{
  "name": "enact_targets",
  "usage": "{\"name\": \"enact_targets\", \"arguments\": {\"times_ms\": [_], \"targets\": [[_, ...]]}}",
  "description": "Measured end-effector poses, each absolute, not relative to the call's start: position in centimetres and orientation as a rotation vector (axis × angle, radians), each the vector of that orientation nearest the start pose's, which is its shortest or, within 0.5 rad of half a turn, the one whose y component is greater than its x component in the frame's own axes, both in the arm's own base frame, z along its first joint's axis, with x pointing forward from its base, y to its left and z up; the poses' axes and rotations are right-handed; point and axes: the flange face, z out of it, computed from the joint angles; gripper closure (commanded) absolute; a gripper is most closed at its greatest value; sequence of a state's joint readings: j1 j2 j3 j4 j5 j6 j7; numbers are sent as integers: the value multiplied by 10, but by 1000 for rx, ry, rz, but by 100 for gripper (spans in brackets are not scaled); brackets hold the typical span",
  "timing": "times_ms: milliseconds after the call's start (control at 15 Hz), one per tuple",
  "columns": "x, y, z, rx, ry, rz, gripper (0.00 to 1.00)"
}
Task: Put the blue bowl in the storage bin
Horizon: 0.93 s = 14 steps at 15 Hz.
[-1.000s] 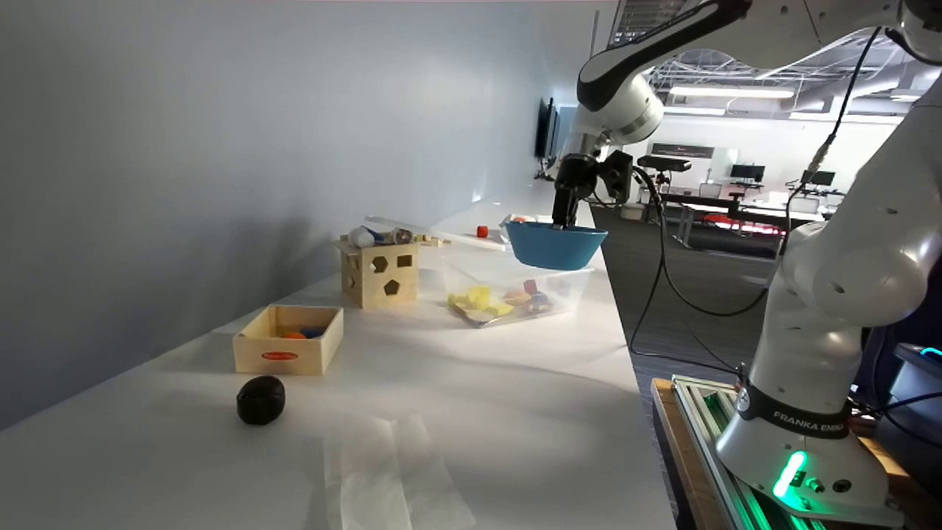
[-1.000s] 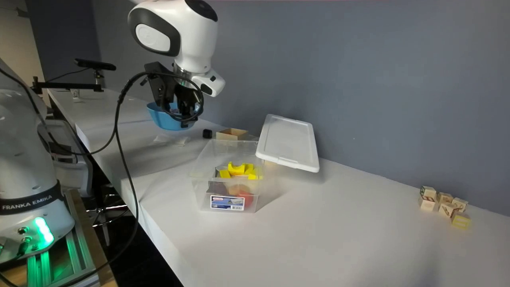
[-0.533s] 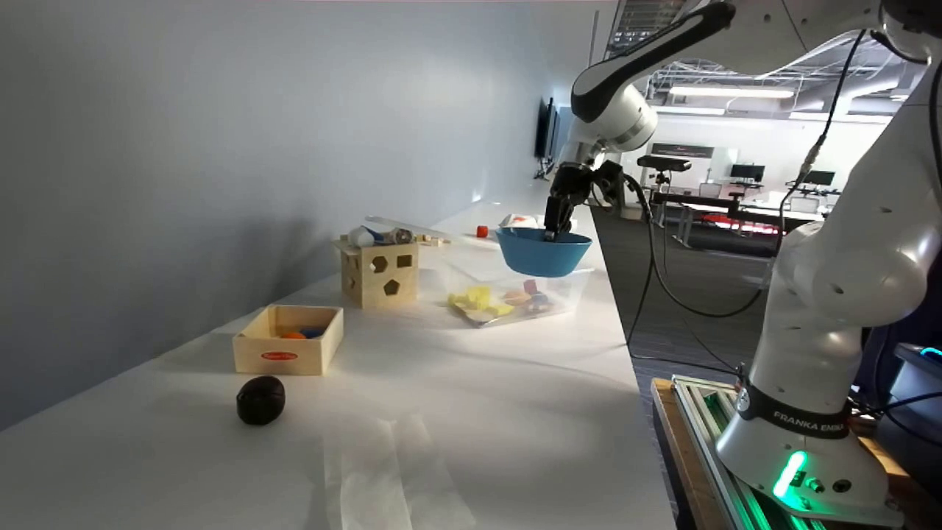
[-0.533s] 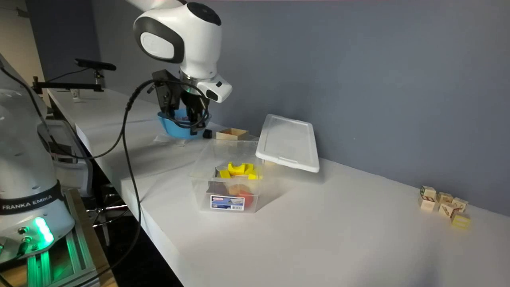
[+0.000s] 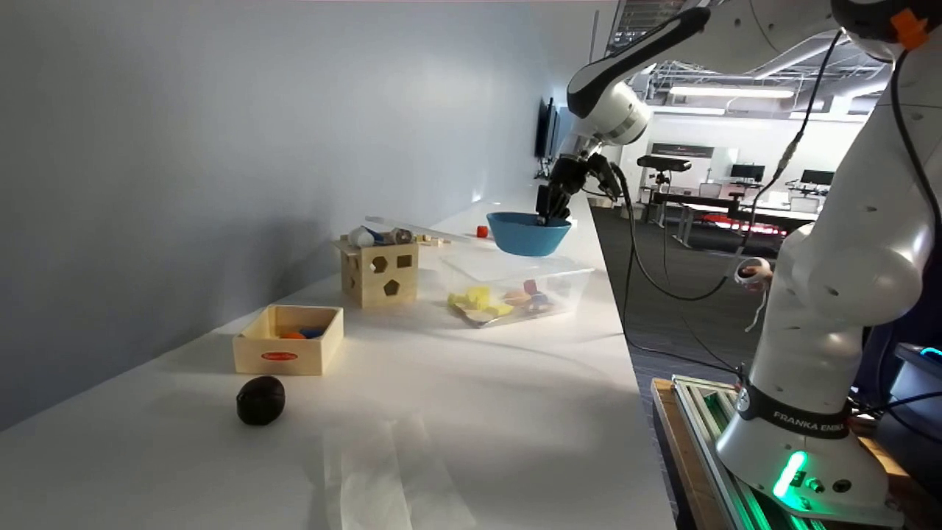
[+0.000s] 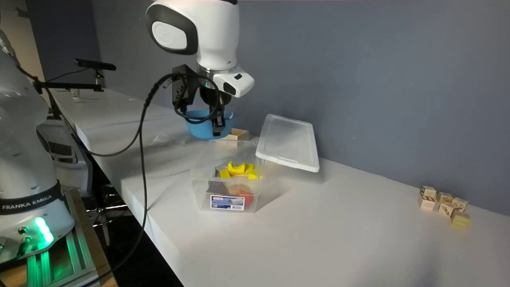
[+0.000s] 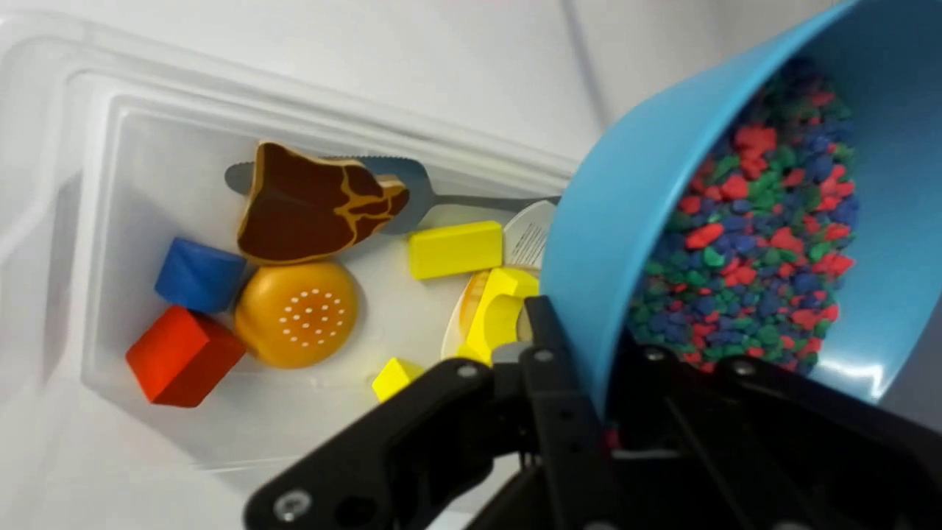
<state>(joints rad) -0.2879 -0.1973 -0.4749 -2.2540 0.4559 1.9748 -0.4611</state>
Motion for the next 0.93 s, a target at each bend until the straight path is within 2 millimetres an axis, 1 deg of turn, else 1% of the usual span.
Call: {"name": "enact_targets", "arguments": {"times_ms": [200,333,467,667,933], "targets": [[376,-342,432,-2554,753,-263,96],[386,-356,424,-2547,801,-251,96],[394,-367,413,-2554,825,-225,96],[403,-373,392,-2564,841,-171,96],[407,-372,365,-2561,849,-100,96]]}}
